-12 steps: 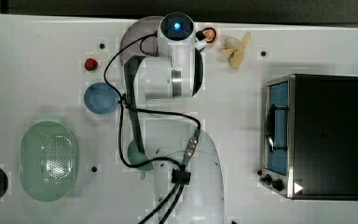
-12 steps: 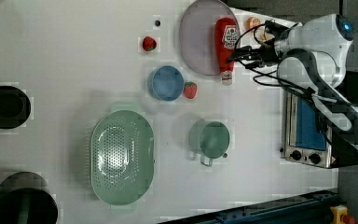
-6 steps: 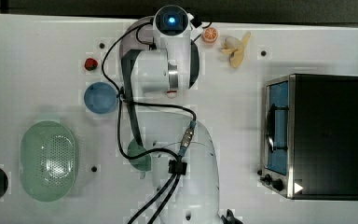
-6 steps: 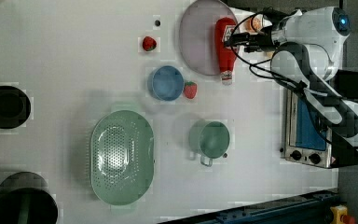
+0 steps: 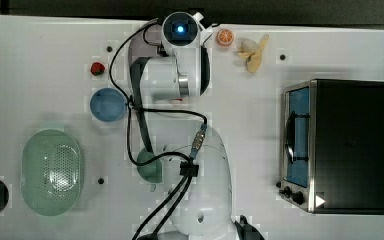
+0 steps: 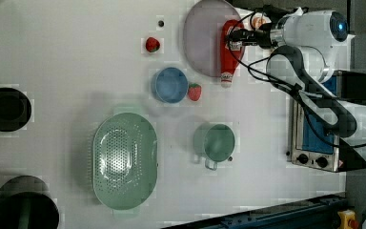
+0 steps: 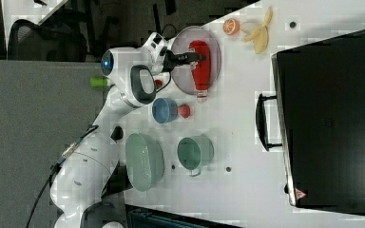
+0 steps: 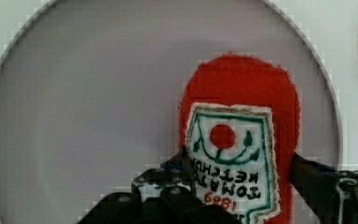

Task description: Pick ketchup from plate and place it on table.

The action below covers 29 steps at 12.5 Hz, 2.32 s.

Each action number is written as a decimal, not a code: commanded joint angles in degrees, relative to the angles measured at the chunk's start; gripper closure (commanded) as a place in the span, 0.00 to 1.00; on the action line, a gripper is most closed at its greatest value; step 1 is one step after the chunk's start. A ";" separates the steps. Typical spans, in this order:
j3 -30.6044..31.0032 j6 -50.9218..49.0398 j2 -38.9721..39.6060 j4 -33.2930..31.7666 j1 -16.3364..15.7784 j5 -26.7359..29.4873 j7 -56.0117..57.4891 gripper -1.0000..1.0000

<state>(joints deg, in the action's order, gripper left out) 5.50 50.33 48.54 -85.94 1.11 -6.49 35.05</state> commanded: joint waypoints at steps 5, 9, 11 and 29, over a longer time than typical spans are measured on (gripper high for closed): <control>0.33 -0.43 -4.11 1.30 0.01 0.67 1.17 0.37; 0.25 -14.69 -14.65 -0.33 1.09 4.57 1.09 0.37; -0.30 -22.72 -20.73 -2.35 1.75 4.62 1.09 0.37; -4.01 8.19 -37.05 -51.30 4.63 9.60 0.92 0.37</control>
<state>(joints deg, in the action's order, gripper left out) 2.08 56.51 13.98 -138.20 6.06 3.60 35.08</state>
